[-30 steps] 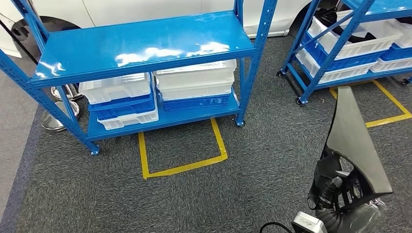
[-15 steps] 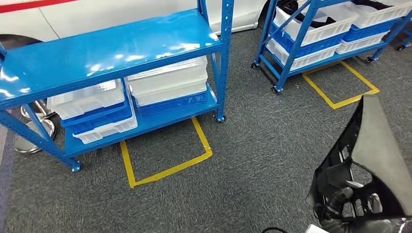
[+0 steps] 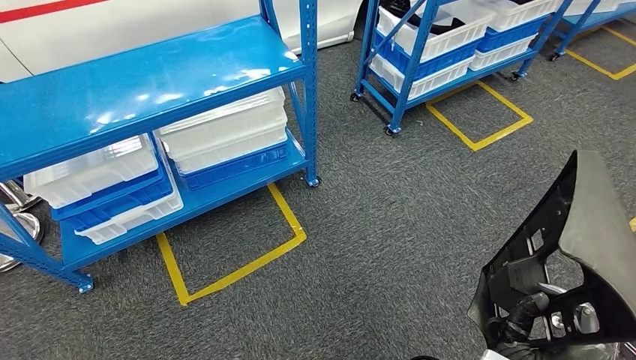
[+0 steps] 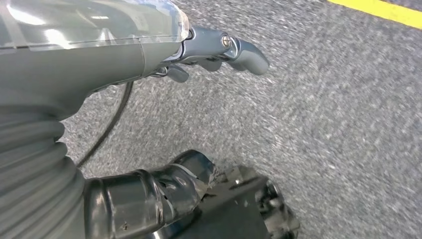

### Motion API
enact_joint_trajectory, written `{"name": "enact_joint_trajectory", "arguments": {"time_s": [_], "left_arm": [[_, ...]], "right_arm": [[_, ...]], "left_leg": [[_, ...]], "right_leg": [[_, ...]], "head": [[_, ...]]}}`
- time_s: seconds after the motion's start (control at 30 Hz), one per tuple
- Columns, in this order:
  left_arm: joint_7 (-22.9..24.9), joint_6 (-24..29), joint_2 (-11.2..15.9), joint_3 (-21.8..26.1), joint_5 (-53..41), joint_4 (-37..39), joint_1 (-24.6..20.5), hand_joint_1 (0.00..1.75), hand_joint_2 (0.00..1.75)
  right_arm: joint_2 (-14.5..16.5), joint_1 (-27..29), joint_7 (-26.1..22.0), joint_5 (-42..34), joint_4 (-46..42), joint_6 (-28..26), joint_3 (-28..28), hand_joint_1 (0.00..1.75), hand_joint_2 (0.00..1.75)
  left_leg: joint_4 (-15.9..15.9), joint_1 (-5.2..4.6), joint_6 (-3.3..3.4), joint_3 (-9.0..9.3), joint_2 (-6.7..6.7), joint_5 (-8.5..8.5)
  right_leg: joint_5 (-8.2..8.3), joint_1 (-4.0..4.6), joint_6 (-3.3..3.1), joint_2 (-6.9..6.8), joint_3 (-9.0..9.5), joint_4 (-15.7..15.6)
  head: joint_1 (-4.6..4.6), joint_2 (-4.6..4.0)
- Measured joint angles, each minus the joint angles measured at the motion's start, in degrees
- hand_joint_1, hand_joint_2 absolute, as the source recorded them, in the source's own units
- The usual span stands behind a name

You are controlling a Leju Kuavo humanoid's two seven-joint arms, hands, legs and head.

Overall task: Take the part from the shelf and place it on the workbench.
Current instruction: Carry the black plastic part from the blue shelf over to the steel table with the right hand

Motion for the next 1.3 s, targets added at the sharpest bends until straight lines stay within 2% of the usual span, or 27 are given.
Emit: {"name": "enact_joint_trajectory", "arguments": {"time_s": [0.07, 0.13, 0.17, 0.2, 0.23, 0.27, 0.3, 0.33, 0.37, 0.43, 0.5, 0.57, 0.63, 0.67, 0.7, 0.73, 0.77, 0.8, 0.87, 0.93, 1.0, 1.07, 1.13, 1.2, 1.23, 1.27, 1.3], "left_arm": [[-0.01, 0.01, -0.02, 0.02, 0.0, 0.0, 0.01, 0.0, 1.75], [-0.02, -0.01, -0.04, 0.02, 0.0, 0.0, 0.12, 0.0, 1.75], [-0.01, -0.01, -0.04, 0.03, 0.0, 0.0, 0.2, 0.0, 1.75], [-0.01, -0.01, -0.04, 0.03, 0.01, 0.0, 0.25, 0.0, 1.75], [0.0, -0.01, -0.03, 0.04, 0.01, 0.0, 0.27, 0.0, 1.75], [0.0, -0.01, -0.03, 0.04, 0.03, 0.0, 0.23, 0.0, 1.75], [0.0, -0.01, -0.04, 0.04, 0.07, 0.0, 0.18, 0.0, 1.75], [0.0, -0.01, -0.04, 0.05, 0.11, 0.0, 0.16, 0.0, 1.75], [0.0, 0.0, -0.04, 0.07, 0.16, 0.0, 0.15, 0.0, 1.75], [0.01, 0.02, -0.04, 0.15, 0.27, 0.0, 0.16, 0.0, 1.75], [0.02, 0.03, -0.04, 0.22, 0.34, 0.0, 0.06, 0.0, 1.75], [0.04, 0.04, -0.05, 0.26, 0.35, 0.01, -0.01, 0.0, 1.75], [0.06, 0.05, -0.05, 0.32, 0.35, 0.02, 0.08, 0.0, 1.75], [0.08, 0.05, -0.05, 0.35, 0.35, 0.02, 0.17, 0.0, 1.75], [0.1, 0.06, -0.04, 0.38, 0.35, 0.01, 0.27, 0.0, 1.75], [0.13, 0.07, -0.03, 0.43, 0.35, 0.01, 0.35, 0.0, 1.75], [0.14, 0.09, -0.02, 0.47, 0.35, 0.0, 0.39, 0.0, 1.75], [0.15, 0.11, -0.01, 0.52, 0.35, 0.0, 0.39, 0.0, 1.75], [0.15, 0.15, -0.01, 0.63, 0.34, 0.01, 0.39, 0.0, 1.75], [0.19, 0.17, -0.02, 0.69, 0.28, 0.01, 0.37, 0.0, 1.75], [0.26, 0.23, -0.04, 0.71, 0.2, 0.0, 0.27, 0.0, 1.75], [0.32, 0.32, -0.09, 0.72, 0.1, 0.0, 0.23, 0.0, 1.75], [0.37, 0.36, -0.17, 0.72, -0.01, 0.0, 0.33, 0.0, 1.75], [0.44, 0.38, -0.24, 0.73, -0.05, 0.0, 0.52, 0.0, 1.75], [0.47, 0.39, -0.25, 0.74, -0.07, 0.0, 0.57, 0.0, 1.75], [0.49, 0.42, -0.25, 0.74, -0.09, 0.0, 0.57, 0.0, 1.75], [0.49, 0.43, -0.28, 0.73, -0.12, 0.0, 0.54, 0.0, 1.75]], "right_arm": [[0.01, 0.22, -0.01, -0.01, -0.08, 0.0, -0.01, 1.75, 1.75], [0.01, 0.25, -0.01, -0.05, -0.14, 0.0, -0.02, 1.75, 1.75], [0.0, 0.27, -0.01, -0.11, -0.14, 0.0, -0.02, 1.75, 1.75], [-0.01, 0.32, 0.0, -0.19, -0.14, 0.0, -0.02, 1.75, 1.75], [-0.01, 0.38, 0.01, -0.3, -0.14, 0.0, -0.02, 1.75, 1.75], [-0.01, 0.42, 0.01, -0.41, -0.14, 0.0, -0.02, 1.75, 1.75], [-0.01, 0.46, 0.0, -0.57, -0.14, 0.0, -0.02, 1.75, 1.75], [-0.01, 0.46, 0.0, -0.77, -0.14, 0.0, -0.02, 1.75, 1.75], [0.0, 0.47, -0.01, -1.0, -0.15, 0.0, -0.02, 1.75, 1.75], [0.01, 0.63, -0.02, -1.6, -0.16, 0.0, -0.03, 1.75, 1.75], [0.02, 1.1, -0.02, -2.16, -0.16, 0.0, -0.04, 1.75, 1.75], [0.03, 1.49, -0.03, -2.5, -0.24, -0.02, -0.06, 1.75, 1.75], [0.09, 1.59, -0.04, -2.64, -0.31, -0.03, -0.08, 1.75, 1.75], [0.13, 1.6, -0.03, -2.72, -0.31, -0.03, -0.09, 1.75, 1.75], [0.19, 1.67, -0.03, -2.82, -0.31, -0.02, -0.09, 1.75, 1.75], [0.24, 1.75, -0.03, -2.99, -0.31, -0.02, -0.09, 1.75, 1.75], [0.27, 1.84, -0.02, -3.16, -0.31, -0.02, -0.09, 1.75, 1.75], [0.31, 1.94, -0.02, -3.29, -0.31, -0.02, -0.09, 1.75, 1.75], [0.34, 2.09, -0.02, -3.5, -0.37, -0.02, -0.09, 1.75, 1.75], [0.37, 2.29, -0.03, -3.7, -0.64, -0.03, -0.09, 1.75, 1.75], [0.44, 2.76, -0.03, -4.05, -1.11, -0.04, -0.16, 1.75, 1.75], [0.49, 3.36, -0.04, -4.45, -1.7, -0.04, -0.33, 1.75, 1.75], [0.5, 3.65, -0.04, -4.76, -2.23, -0.04, -0.55, 1.75, 1.75], [0.51, 3.83, -0.03, -5.04, -2.51, -0.04, -0.78, 1.75, 1.75], [0.52, 4.02, -0.03, -5.16, -2.62, -0.04, -0.9, 1.75, 1.75], [0.52, 4.22, -0.02, -5.24, -2.71, -0.04, -1.01, 1.75, 1.75], [0.52, 4.4, -0.02, -5.32, -2.82, -0.04, -1.11, 1.75, 1.75]], "left_leg": [[-0.75, 0.1, 0.82, 0.11, 1.38, 0.6], [-0.99, -0.08, 1.24, 0.02, 2.88, 0.8], [-0.97, -0.19, 1.29, -0.07, 3.67, 0.78], [-0.94, -0.28, 1.32, -0.12, 4.46, 0.75], [-0.92, -0.34, 1.33, -0.14, 5.24, 0.69], [-0.89, -0.36, 1.3, -0.09, 5.89, 0.61], [-0.85, -0.38, 1.21, 0.02, 6.48, 0.5], [-0.76, -0.47, 1.04, 0.14, 6.99, 0.32], [-0.59, -0.63, 0.81, 0.2, 7.46, 0.13], [-0.38, -0.96, 0.36, 0.27, 8.53, -0.15], [-0.29, -1.01, -0.06, 0.38, 9.51, -0.49], [1.64, -0.79, -0.56, -0.21, 7.72, -2.24], [7.83, -0.46, -0.9, -2.86, 4.6, -5.75], [11.76, -0.37, -0.98, -4.7, 3.82, -7.36], [14.72, -0.31, -1.04, -6.16, 3.47, -8.11], [15.85, -0.27, -1.06, -6.83, 3.33, -7.74], [14.58, -0.23, -1.02, -6.4, 3.23, -6.19], [11.38, -0.16, -0.94, -5.08, 2.88, -3.93], [4.15, 0.1, -0.75, -2.09, 0.61, -0.68], [1.06, 0.2, -0.54, -0.93, -1.13, -0.13], [0.67, 0.05, -0.02, -0.88, -0.46, 0.07], [0.09, 0.05, 0.82, -0.79, 0.77, 0.56], [-0.29, 0.03, 1.37, -0.8, 2.18, 0.84], [-0.29, -0.12, 1.52, -0.9, 3.75, 0.79], [-0.26, -0.18, 1.55, -0.92, 4.53, 0.75], [-0.24, -0.21, 1.56, -0.9, 5.27, 0.67], [-0.22, -0.23, 1.52, -0.82, 5.96, 0.57]], "right_leg": [[-1.7, 0.12, 0.39, -1.87, -1.1, 2.22], [-5.5, 0.16, 0.64, -4.6, -3.92, 8.59], [-7.07, 0.08, 0.79, -5.21, -5.43, 12.1], [-7.78, -0.03, 0.9, -5.53, -6.33, 14.44], [-7.41, -0.12, 0.98, -5.78, -6.22, 14.8], [-6.04, -0.18, 1.0, -6.1, -4.93, 12.82], [-4.2, -0.18, 0.95, -6.89, -2.79, 9.28], [-2.87, -0.01, 0.84, -8.31, -0.56, 5.4], [-2.07, 0.25, 0.61, -9.57, 1.1, 2.27], [-2.04, 0.8, 0.13, -10.81, 2.15, -0.33], [-1.86, 0.71, -0.44, -9.64, 1.98, -0.63], [-1.56, 0.38, -1.17, -8.41, 2.05, -0.98], [-1.39, 0.29, -1.7, -7.18, 2.03, -1.09], [-1.36, 0.32, -1.81, -6.47, 2.0, -1.07], [-1.34, 0.34, -1.85, -5.71, 2.0, -1.03], [-1.34, 0.34, -1.85, -4.92, 2.03, -0.97], [-1.34, 0.33, -1.84, -4.15, 2.09, -0.88], [-1.36, 0.3, -1.82, -3.41, 2.15, -0.78], [-1.41, 0.3, -1.56, -2.07, 1.97, -0.4], [-1.24, 0.3, -0.93, -0.98, 1.37, -0.09], [-0.88, 0.12, -0.16, -0.03, 0.9, -0.16], [-1.75, 0.0, 0.36, -1.33, 0.3, 0.9], [-4.98, 0.0, 0.75, -4.09, -1.83, 5.8], [-8.25, -0.1, 1.13, -5.36, -4.82, 12.6], [-8.71, -0.17, 1.26, -5.59, -5.56, 14.52], [-8.08, -0.2, 1.31, -5.79, -5.29, 14.39], [-6.51, -0.19, 1.28, -6.15, -3.87, 12.05]], "head": [[0.16, 0.0], [0.32, 0.0], [0.31, 0.0], [0.32, 0.0], [0.31, 0.0], [0.32, 0.0], [0.32, 0.0], [0.33, 0.0], [0.32, 0.0], [0.27, 0.0], [0.25, 0.0], [0.26, 0.0], [0.26, 0.0], [0.25, 0.0], [0.25, 0.0], [0.25, 0.0], [0.25, 0.0], [0.25, 0.0], [0.26, 0.0], [0.27, 0.0], [0.26, 0.0], [0.28, 0.0], [0.33, 0.0], [0.34, 0.0], [0.35, 0.0], [0.35, 0.0], [0.34, 0.0]]}}
